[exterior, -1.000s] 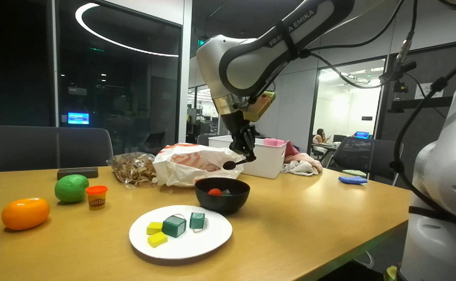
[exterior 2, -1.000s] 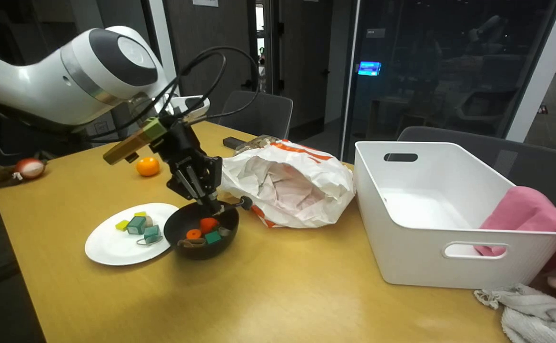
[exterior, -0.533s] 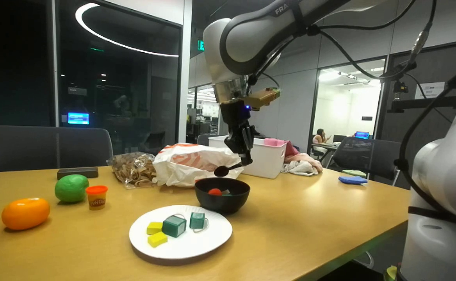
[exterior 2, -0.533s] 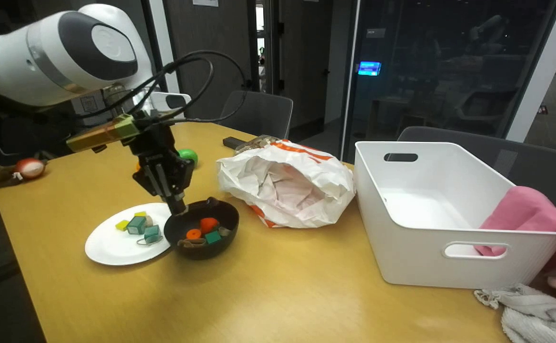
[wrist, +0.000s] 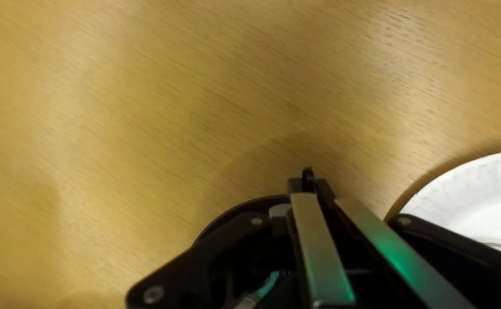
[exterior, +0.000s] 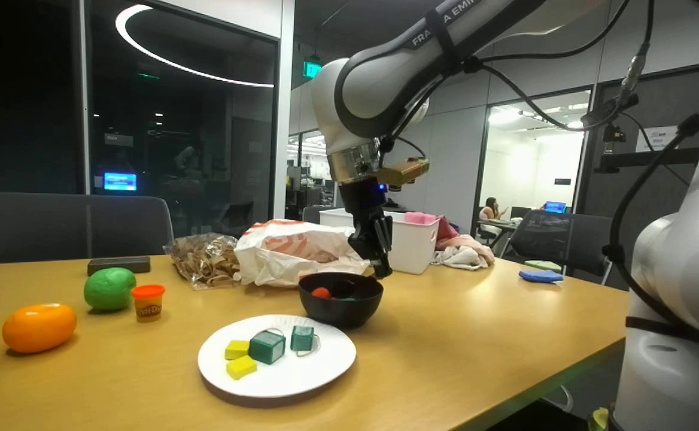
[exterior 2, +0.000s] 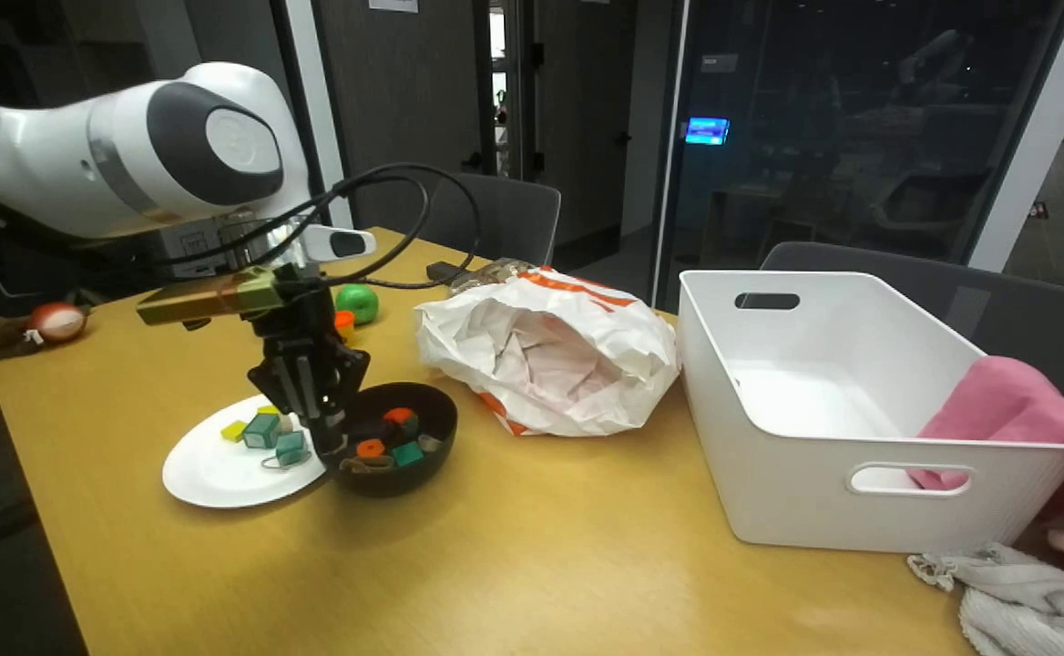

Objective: Use the black spoon to stir in the black bowl

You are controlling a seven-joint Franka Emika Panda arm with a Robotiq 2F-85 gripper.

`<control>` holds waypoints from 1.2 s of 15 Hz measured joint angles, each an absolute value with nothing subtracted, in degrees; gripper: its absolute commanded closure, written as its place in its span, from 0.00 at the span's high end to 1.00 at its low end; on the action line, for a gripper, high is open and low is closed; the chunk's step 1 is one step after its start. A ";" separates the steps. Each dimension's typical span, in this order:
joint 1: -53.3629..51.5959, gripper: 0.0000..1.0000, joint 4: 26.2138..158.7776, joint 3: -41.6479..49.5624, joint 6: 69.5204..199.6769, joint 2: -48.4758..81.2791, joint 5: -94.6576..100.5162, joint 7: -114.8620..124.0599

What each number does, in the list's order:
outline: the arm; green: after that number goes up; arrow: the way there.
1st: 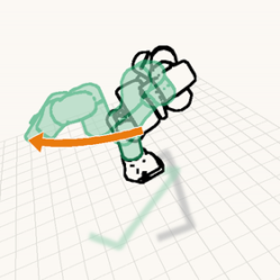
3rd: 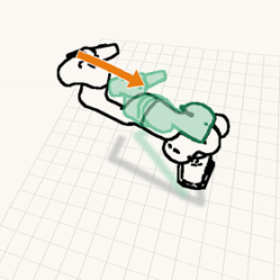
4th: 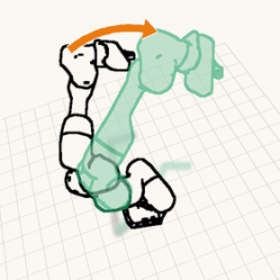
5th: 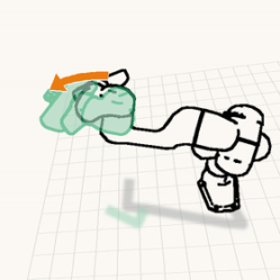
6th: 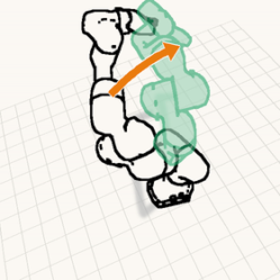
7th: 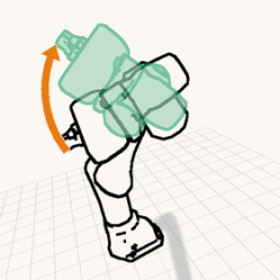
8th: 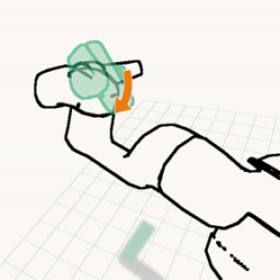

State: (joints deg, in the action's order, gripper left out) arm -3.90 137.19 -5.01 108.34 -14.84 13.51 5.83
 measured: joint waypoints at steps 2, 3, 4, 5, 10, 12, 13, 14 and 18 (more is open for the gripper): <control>-3.89 0.10 137.21 -4.79 108.89 -13.47 13.27 5.54; -3.88 0.35 137.20 -4.69 109.26 -12.92 13.17 5.46; -3.87 0.35 137.20 -4.63 109.56 -12.50 13.11 5.43; -3.85 0.37 137.20 -4.58 109.67 -12.16 13.11 5.43; -3.82 0.74 137.03 -4.50 109.57 -12.25 11.61 5.45; -3.86 0.88 136.83 -4.54 109.56 -13.35 10.45 5.45; -3.88 0.96 136.81 -4.59 109.54 -14.21 9.98 5.46; -3.92 0.99 136.78 -4.65 109.49 -15.22 9.58 5.48; -4.01 1.00 136.31 -4.71 107.05 -19.56 5.37 5.51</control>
